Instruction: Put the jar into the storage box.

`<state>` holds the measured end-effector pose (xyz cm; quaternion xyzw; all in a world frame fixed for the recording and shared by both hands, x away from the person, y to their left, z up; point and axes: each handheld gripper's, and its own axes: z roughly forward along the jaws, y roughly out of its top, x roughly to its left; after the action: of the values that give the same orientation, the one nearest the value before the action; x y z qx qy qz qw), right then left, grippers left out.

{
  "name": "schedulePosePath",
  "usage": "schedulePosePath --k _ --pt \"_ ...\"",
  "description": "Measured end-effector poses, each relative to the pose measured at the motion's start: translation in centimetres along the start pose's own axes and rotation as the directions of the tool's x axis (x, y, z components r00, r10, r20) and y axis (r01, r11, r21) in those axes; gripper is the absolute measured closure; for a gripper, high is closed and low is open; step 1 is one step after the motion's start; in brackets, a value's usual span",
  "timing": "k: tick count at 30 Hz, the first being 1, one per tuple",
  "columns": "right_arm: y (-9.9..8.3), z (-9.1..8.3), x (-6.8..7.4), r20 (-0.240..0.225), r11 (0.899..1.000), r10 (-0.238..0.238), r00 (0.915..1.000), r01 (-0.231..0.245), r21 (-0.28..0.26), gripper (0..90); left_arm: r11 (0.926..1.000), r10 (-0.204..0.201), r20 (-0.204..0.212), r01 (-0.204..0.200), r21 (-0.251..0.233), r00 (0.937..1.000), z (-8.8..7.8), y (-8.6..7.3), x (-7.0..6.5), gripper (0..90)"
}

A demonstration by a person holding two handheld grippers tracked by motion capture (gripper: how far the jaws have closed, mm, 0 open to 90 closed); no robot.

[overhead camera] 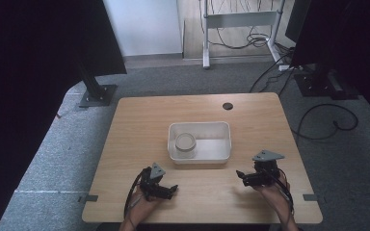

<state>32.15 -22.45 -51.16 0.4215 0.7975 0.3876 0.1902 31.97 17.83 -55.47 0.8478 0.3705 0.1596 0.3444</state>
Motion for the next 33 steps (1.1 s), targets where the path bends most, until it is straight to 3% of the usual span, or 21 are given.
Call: schedulePosePath --k 13,33 --pt "-2.2 -0.8 -1.0 0.043 1.0 0.03 0.9986 -0.03 0.003 4.3 1.0 -0.002 -0.002 0.002 0.0 1.0 0.0 0.0 0.0 0.8" --pt "-4.6 -1.0 -0.9 0.094 0.997 0.013 0.9955 -0.019 0.073 4.2 1.0 -0.002 -0.002 0.002 0.0 1.0 0.0 0.0 0.0 0.8"
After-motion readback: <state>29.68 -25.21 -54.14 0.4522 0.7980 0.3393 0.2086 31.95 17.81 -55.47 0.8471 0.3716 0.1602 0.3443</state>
